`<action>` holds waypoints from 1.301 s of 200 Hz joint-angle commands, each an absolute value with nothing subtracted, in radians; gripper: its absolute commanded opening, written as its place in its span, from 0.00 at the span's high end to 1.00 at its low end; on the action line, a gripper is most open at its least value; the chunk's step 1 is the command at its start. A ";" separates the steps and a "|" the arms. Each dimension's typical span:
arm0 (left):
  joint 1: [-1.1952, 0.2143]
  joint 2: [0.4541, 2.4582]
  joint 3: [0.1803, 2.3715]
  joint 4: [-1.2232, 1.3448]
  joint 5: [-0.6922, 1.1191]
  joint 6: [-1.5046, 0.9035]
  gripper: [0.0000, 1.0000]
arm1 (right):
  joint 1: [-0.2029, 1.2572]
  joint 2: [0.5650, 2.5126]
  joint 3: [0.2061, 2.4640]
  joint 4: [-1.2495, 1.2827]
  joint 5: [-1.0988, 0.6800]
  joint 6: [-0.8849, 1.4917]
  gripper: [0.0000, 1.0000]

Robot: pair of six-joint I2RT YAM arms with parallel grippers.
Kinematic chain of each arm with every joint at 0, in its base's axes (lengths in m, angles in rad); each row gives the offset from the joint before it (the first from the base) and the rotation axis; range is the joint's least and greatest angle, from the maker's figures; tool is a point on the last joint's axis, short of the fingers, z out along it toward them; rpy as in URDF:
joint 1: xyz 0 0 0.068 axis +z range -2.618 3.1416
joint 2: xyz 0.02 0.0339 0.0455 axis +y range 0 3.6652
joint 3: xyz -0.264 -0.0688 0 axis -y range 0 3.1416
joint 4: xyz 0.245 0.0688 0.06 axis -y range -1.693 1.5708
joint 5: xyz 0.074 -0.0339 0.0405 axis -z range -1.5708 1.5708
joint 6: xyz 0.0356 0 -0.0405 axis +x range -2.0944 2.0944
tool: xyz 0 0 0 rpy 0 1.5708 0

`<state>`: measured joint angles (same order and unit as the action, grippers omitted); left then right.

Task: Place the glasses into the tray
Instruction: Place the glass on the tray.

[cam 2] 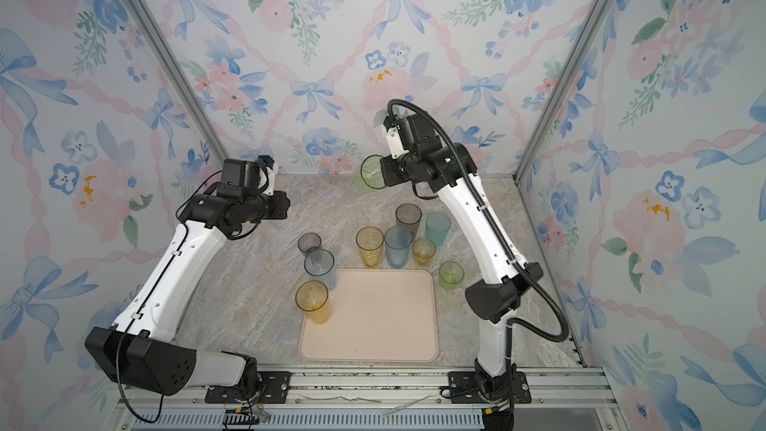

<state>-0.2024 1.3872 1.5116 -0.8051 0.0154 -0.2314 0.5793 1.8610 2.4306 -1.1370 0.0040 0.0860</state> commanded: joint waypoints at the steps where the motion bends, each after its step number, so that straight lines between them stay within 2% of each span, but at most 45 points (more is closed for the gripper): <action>1: -0.194 1.390 1.499 -0.785 0.001 -0.227 0.73 | 0.635 1.769 2.409 -1.302 -0.023 0.025 1.00; 43: -0.195 1.388 1.510 -0.785 0.009 -0.227 0.72 | 0.779 1.706 2.410 -1.562 0.014 0.019 1.00; 73: -0.195 1.385 1.523 -0.786 0.020 -0.229 0.72 | 0.879 1.701 2.309 -1.611 0.065 0.043 1.00; 123: -0.195 1.372 1.519 -0.785 0.033 -0.232 0.72 | 0.922 1.693 2.043 -1.443 0.028 0.084 1.00; 163: -0.194 1.374 1.517 -0.785 0.040 -0.232 0.72 | 0.927 1.741 1.940 -1.343 0.038 0.086 1.00; 260: -0.195 1.328 1.475 -0.787 0.035 -0.230 0.71 | 0.915 1.912 1.944 -1.264 0.058 0.069 1.00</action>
<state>-0.2024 1.3609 1.4971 -0.7887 0.0277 -0.2314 0.9180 1.8862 1.9221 -1.2808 0.0429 0.0696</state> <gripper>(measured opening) 0.284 0.068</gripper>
